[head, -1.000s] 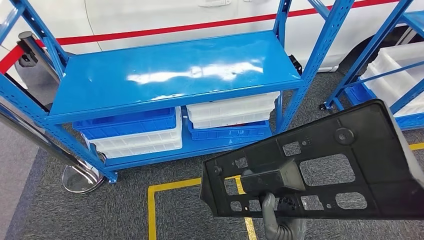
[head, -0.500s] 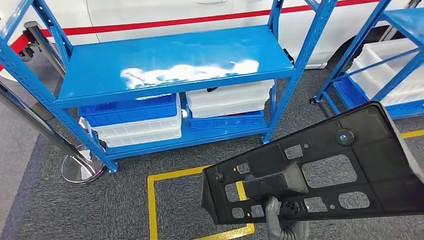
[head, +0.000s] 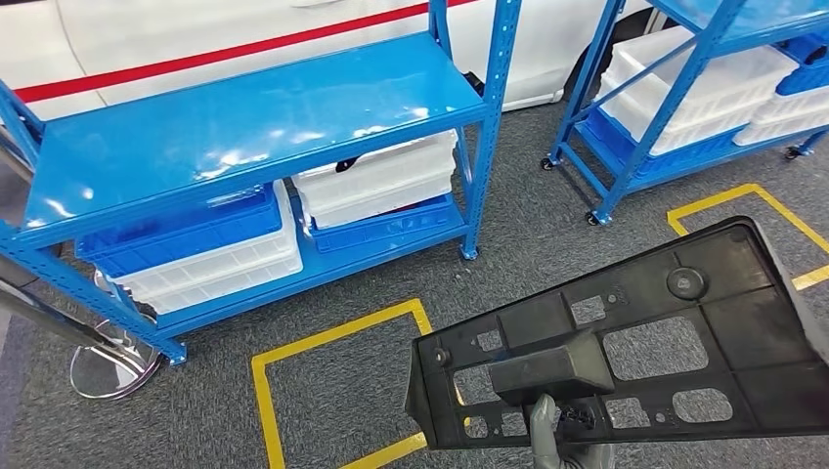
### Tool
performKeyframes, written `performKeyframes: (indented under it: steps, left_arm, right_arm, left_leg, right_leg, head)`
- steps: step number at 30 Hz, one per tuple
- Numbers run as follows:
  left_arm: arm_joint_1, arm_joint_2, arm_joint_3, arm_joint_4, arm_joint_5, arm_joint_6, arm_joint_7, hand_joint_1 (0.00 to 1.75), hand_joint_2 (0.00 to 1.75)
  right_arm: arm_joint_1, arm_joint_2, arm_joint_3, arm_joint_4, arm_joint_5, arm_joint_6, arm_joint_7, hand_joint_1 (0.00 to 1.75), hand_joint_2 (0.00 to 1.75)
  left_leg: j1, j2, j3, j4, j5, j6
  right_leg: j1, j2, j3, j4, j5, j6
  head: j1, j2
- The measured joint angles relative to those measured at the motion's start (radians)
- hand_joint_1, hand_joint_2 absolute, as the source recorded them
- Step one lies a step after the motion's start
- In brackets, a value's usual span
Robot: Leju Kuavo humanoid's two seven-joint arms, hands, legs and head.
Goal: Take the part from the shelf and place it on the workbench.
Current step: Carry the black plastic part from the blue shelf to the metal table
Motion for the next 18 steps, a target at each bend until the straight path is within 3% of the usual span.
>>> performKeyframes:
  steps: [2, 4, 5, 7, 9, 11, 12, 13, 14, 15, 17, 18]
  left_arm:
    - [-0.001, 0.001, 0.0, 0.0, -0.004, 0.002, -0.003, 0.0, 0.0]
    - [-0.001, 0.002, -0.001, 0.0, -0.006, 0.003, -0.005, 0.0, 0.0]
    - [-0.002, 0.003, -0.001, 0.0, -0.006, 0.003, -0.005, 0.0, 0.0]
    - [-0.005, 0.001, -0.002, 0.0, -0.007, 0.002, -0.006, 0.0, 0.0]
    - [-0.008, -0.001, -0.002, 0.0, -0.008, 0.001, -0.006, 0.0, 0.0]
    - [-0.005, -0.002, -0.003, 0.0, -0.009, -0.001, -0.007, 0.0, 0.0]
    - [-0.003, -0.002, -0.003, 0.0, -0.01, -0.002, -0.007, 0.0, 0.0]
    - [-0.002, -0.002, -0.003, 0.0, -0.011, -0.003, -0.007, 0.0, 0.0]
    - [-0.001, -0.002, -0.003, 0.0, -0.013, -0.004, -0.007, 0.0, 0.0]
    - [-0.002, -0.002, -0.003, 0.0, -0.014, -0.005, -0.007, 0.0, 0.0]
    - [-0.004, -0.002, -0.003, 0.0, -0.015, -0.008, -0.007, 0.0, 0.0]
    - [-0.004, -0.002, -0.004, 0.0, -0.015, -0.009, -0.007, 0.0, 0.0]
  right_arm:
    - [0.007, 0.01, -0.007, -0.003, 0.003, 0.002, -0.001, 1.75, 1.75]
    - [0.01, 0.018, -0.012, -0.008, 0.006, 0.003, -0.002, 1.75, 1.75]
    - [0.012, 0.022, -0.014, -0.011, 0.007, 0.003, -0.003, 1.75, 1.75]
    - [0.018, 0.028, -0.02, -0.017, 0.008, 0.005, -0.005, 1.75, 1.75]
    - [0.025, 0.032, -0.027, -0.024, 0.008, 0.008, -0.007, 1.75, 1.75]
    - [0.029, 0.035, -0.035, -0.029, 0.008, 0.014, -0.01, 1.75, 1.75]
    - [0.031, 0.036, -0.038, -0.03, 0.008, 0.018, -0.01, 1.75, 1.75]
    - [0.033, 0.037, -0.042, -0.03, 0.008, 0.021, -0.011, 1.75, 1.75]
    - [0.036, 0.038, -0.046, -0.03, 0.008, 0.023, -0.011, 1.75, 1.75]
    - [0.038, 0.038, -0.049, -0.03, 0.008, 0.023, -0.011, 1.75, 1.75]
    - [0.041, 0.039, -0.054, -0.032, 0.009, 0.025, -0.012, 1.75, 1.75]
    - [0.042, 0.041, -0.056, -0.034, 0.01, 0.028, -0.013, 1.75, 1.75]
  left_leg:
    - [-0.002, -0.031, 0.076, -0.133, 0.06, 0.017]
    - [-0.004, -0.071, 0.13, -0.234, 0.086, 0.029]
    - [-0.005, -0.079, 0.139, -0.253, 0.084, 0.032]
    - [-0.004, -0.061, 0.141, -0.269, 0.09, 0.033]
    - [0.002, -0.034, 0.144, -0.288, 0.1, 0.039]
    - [0.003, -0.005, 0.143, -0.297, 0.105, 0.045]
    - [0.003, 0.011, 0.141, -0.296, 0.105, 0.046]
    - [0.002, 0.026, 0.139, -0.295, 0.105, 0.046]
    - [0.002, 0.041, 0.139, -0.294, 0.104, 0.044]
    - [0.002, 0.053, 0.139, -0.292, 0.102, 0.042]
    - [0.002, 0.076, 0.141, -0.285, 0.096, 0.034]
    - [0.0, 0.086, 0.142, -0.28, 0.091, 0.027]
  right_leg:
    - [0.004, 0.026, -0.004, 0.005, 0.002, 0.002]
    - [0.002, 0.048, -0.009, 0.008, 0.007, 0.01]
    - [-0.001, 0.059, -0.014, 0.009, 0.01, 0.016]
    - [-0.004, 0.075, -0.022, 0.01, 0.017, 0.029]
    - [0.0, 0.047, -0.042, 0.039, -0.004, 0.04]
    - [-0.001, -0.003, -0.093, 0.141, -0.065, 0.05]
    - [-0.005, -0.016, -0.127, 0.209, -0.095, 0.055]
    - [-0.009, -0.023, -0.152, 0.262, -0.112, 0.06]
    - [-0.013, -0.028, -0.162, 0.284, -0.11, 0.065]
    - [-0.017, -0.033, -0.15, 0.264, -0.089, 0.069]
    - [-0.022, -0.068, -0.08, 0.134, -0.027, 0.073]
    - [-0.021, -0.088, -0.048, 0.072, -0.006, 0.069]
  head:
    - [0.001, 0.0]
    - [0.003, 0.0]
    - [0.003, 0.0]
    - [0.001, 0.0]
    - [0.005, 0.0]
    - [0.012, 0.0]
    - [0.014, 0.0]
    - [0.015, 0.0]
    - [0.015, 0.0]
    - [0.015, 0.0]
    - [0.015, 0.0]
    - [0.015, 0.0]
